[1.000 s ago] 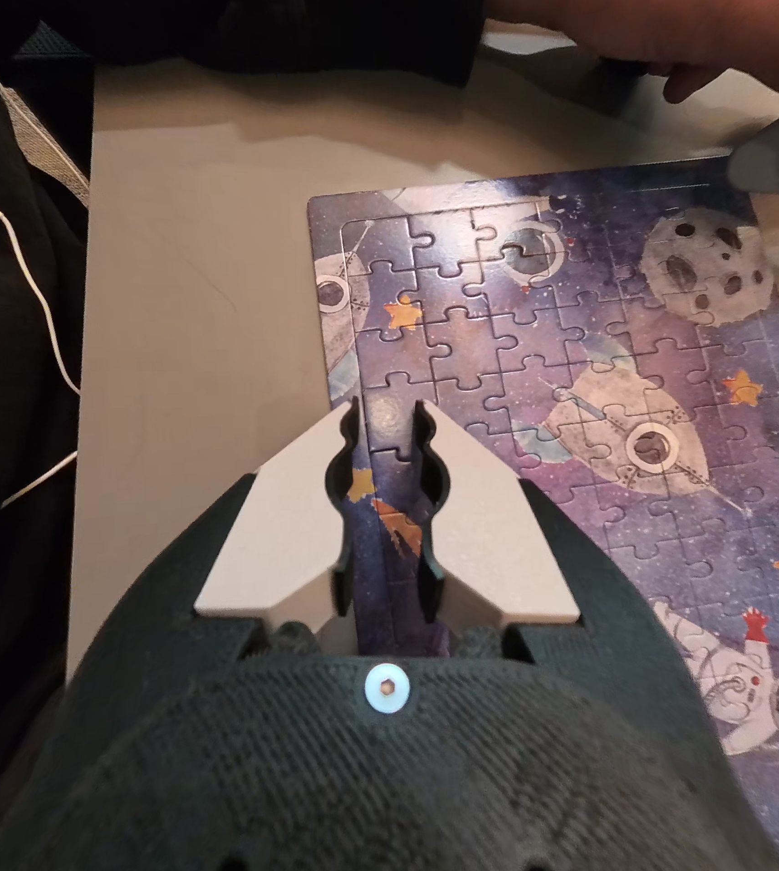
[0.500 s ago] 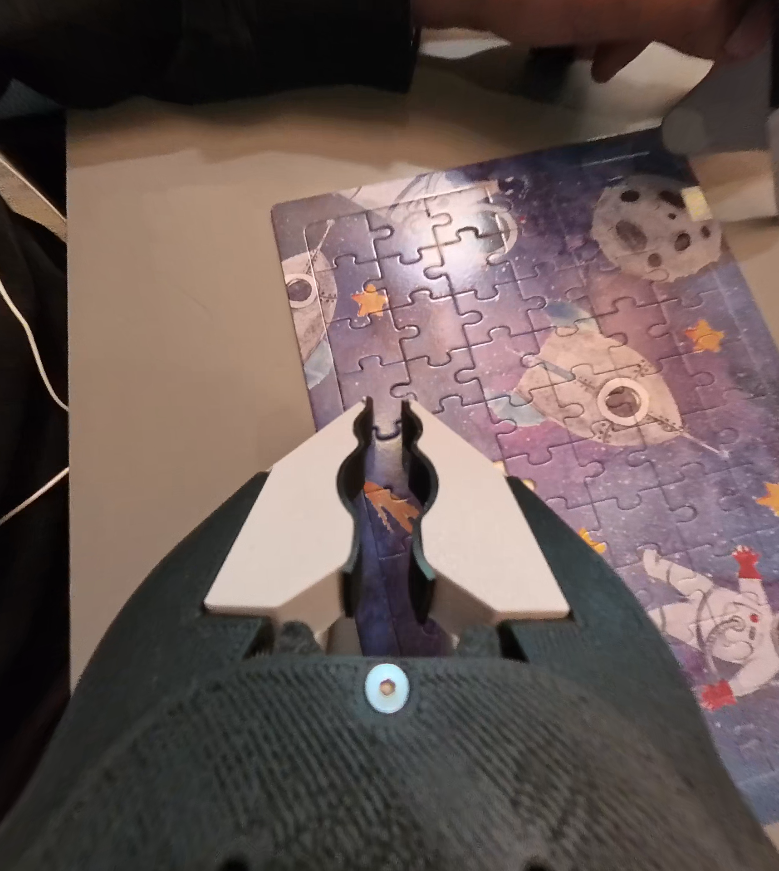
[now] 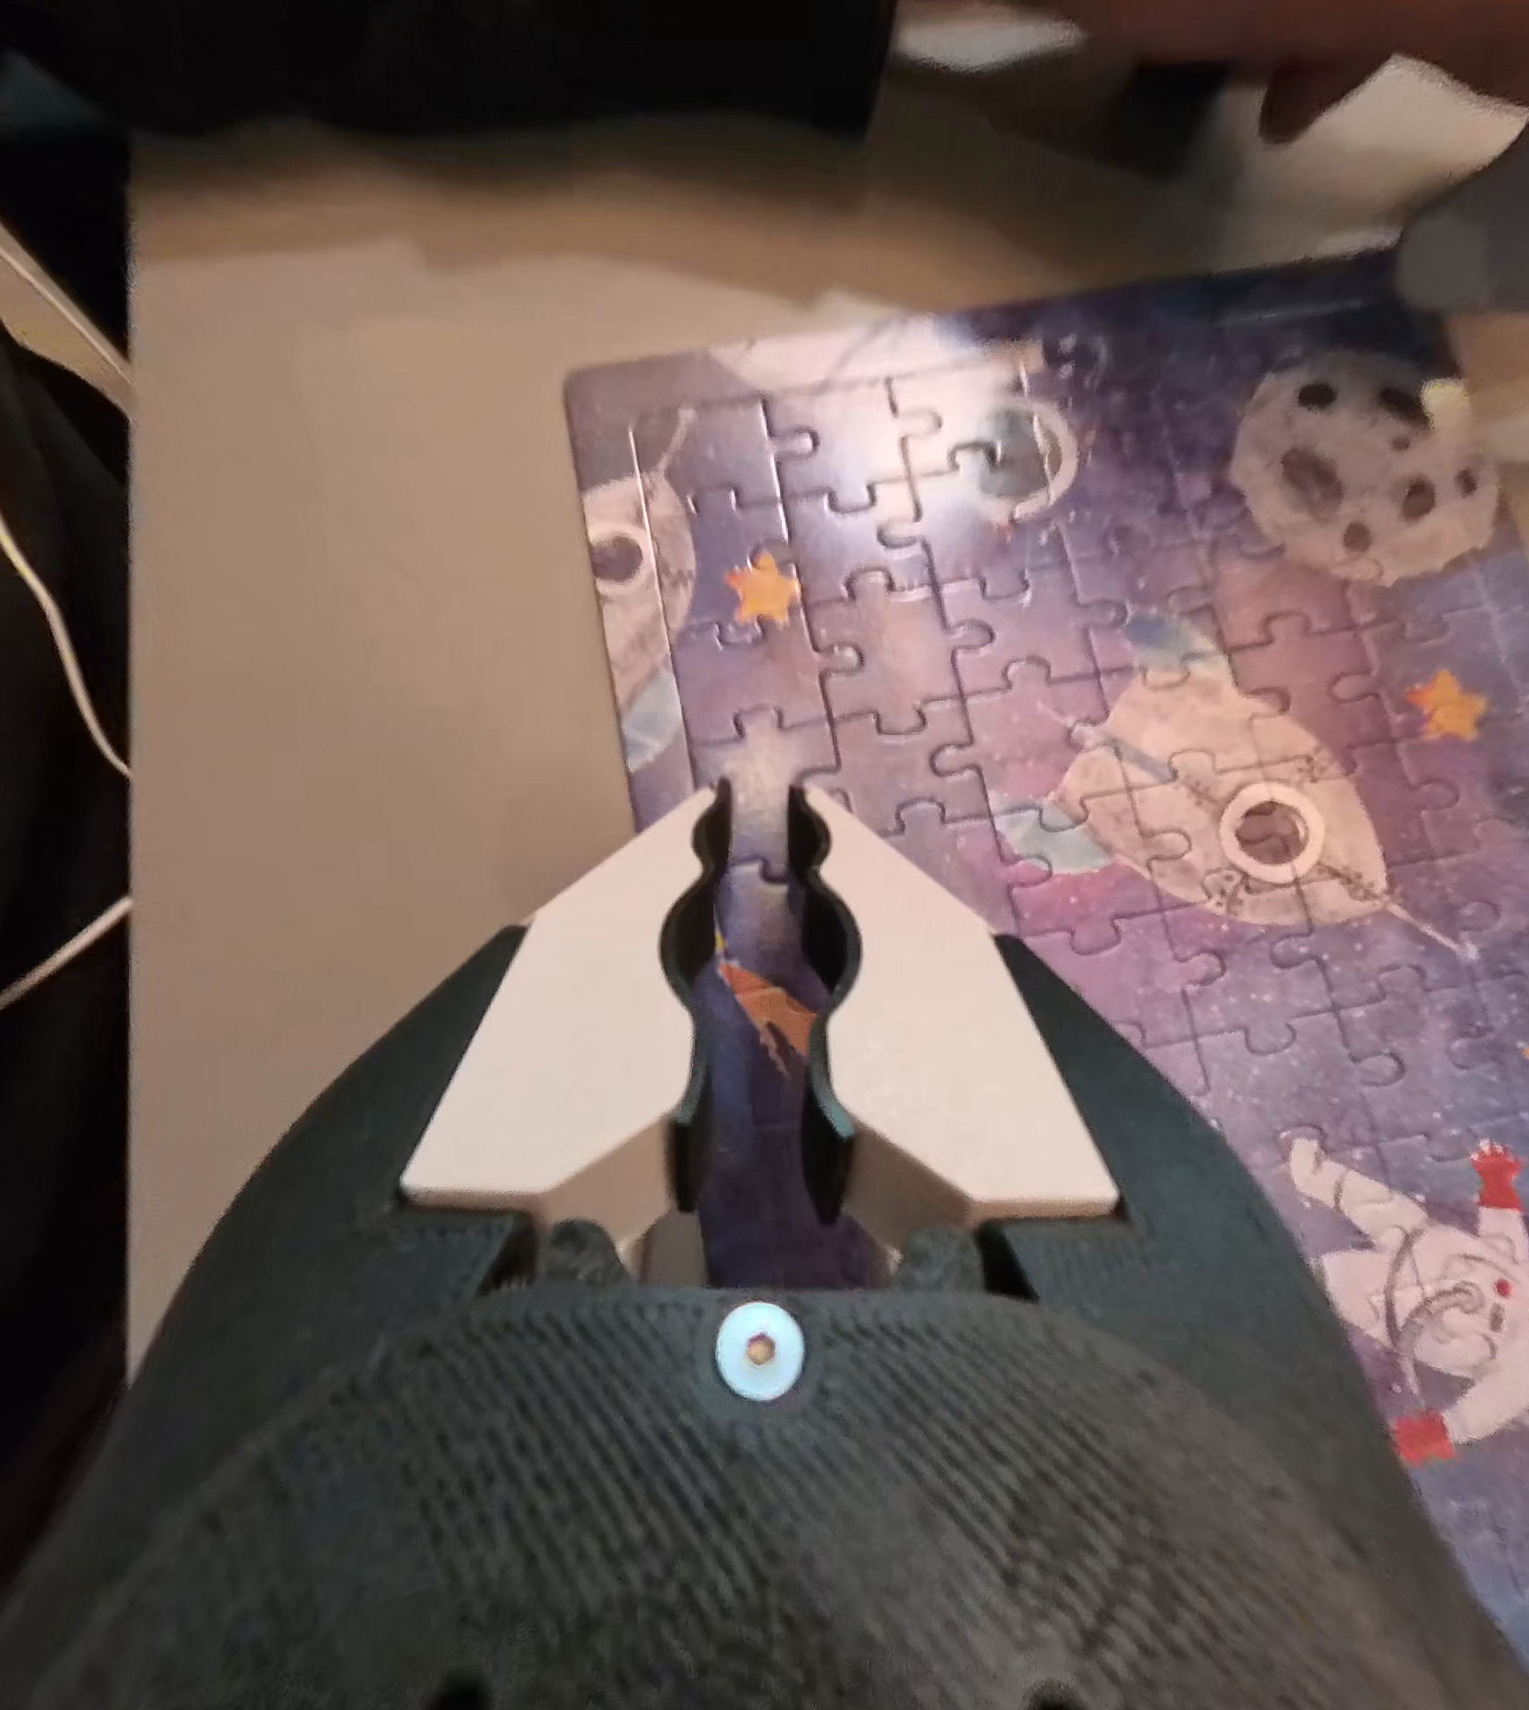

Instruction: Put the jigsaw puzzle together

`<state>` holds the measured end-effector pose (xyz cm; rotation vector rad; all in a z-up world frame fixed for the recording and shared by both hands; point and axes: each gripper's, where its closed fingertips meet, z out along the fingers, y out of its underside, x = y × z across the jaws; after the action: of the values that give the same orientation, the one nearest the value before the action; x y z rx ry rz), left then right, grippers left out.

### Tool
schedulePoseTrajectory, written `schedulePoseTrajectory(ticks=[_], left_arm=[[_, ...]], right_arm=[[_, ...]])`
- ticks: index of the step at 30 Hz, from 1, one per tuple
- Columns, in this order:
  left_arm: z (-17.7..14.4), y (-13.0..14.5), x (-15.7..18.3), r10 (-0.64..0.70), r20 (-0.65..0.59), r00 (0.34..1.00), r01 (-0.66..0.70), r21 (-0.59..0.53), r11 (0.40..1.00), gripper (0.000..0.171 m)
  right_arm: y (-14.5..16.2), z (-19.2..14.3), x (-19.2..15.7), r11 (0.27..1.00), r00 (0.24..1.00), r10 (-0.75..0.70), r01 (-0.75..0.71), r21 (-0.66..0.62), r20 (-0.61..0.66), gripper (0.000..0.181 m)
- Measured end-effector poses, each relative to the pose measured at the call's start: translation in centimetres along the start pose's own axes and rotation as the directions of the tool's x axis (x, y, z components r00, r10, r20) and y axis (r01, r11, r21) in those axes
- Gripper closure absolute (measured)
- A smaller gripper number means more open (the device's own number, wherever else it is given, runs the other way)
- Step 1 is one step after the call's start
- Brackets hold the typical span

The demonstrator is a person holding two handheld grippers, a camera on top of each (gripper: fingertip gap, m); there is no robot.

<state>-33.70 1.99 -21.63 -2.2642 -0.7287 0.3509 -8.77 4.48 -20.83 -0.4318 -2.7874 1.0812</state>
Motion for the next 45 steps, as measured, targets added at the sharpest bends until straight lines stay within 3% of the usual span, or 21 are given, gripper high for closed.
schedulePoseTrajectory(ticks=[5,8,13,16,20,23,27,30,39,45], left_arm=[[0.0,0.0,0.0,0.005,0.005,1.0,-0.005,0.001,1.0,0.111],[0.0,0.0,0.0,0.001,0.001,1.0,-0.001,0.0,1.0,0.111],[0.0,0.0,0.0,0.006,0.005,1.0,-0.006,0.001,1.0,0.111],[0.0,0.0,0.0,0.002,0.002,1.0,-0.002,0.001,1.0,0.111],[0.0,0.0,0.0,0.007,0.006,1.0,-0.007,0.002,1.0,0.111],[0.0,0.0,0.0,0.004,0.003,1.0,-0.004,0.001,1.0,0.111],[0.0,0.0,0.0,0.006,0.006,1.0,-0.006,0.002,1.0,0.111],[0.0,0.0,0.0,0.003,0.003,1.0,-0.003,0.0,1.0,0.111],[0.0,0.0,-0.1,0.002,0.005,1.0,-0.002,0.0,1.0,0.11],[0.0,0.0,-0.1,0.008,0.014,1.0,-0.008,0.002,1.0,0.109]], right_arm=[[-2.0,-0.4,-0.8,0.996,1.0,-0.009,0.007,0.091,0.028,0.176],[-0.8,0.7,-0.5,1.0,1.0,-0.003,0.003,0.011,0.015,0.179],[-1.6,0.3,-0.5,0.998,0.999,0.026,-0.027,0.054,0.023,0.181],[-0.9,0.7,-0.4,1.0,1.0,0.028,-0.028,0.008,0.014,0.181],[-2.7,-0.3,-0.6,0.991,0.999,0.035,-0.037,0.125,0.021,0.181],[-0.9,0.8,-0.9,0.995,0.994,0.088,-0.09,0.034,0.061,0.181],[-1.8,0.1,-0.9,0.989,0.993,0.112,-0.116,0.095,0.046,0.181],[-0.8,1.0,-1.5,0.994,0.993,0.106,-0.108,0.03,0.051,0.181],[-1.2,1.5,-1.9,0.99,0.988,0.138,-0.139,0.012,0.07,0.181],[1.7,-1.2,-0.7,0.946,0.944,0.324,-0.323,-0.019,0.055,0.181]])
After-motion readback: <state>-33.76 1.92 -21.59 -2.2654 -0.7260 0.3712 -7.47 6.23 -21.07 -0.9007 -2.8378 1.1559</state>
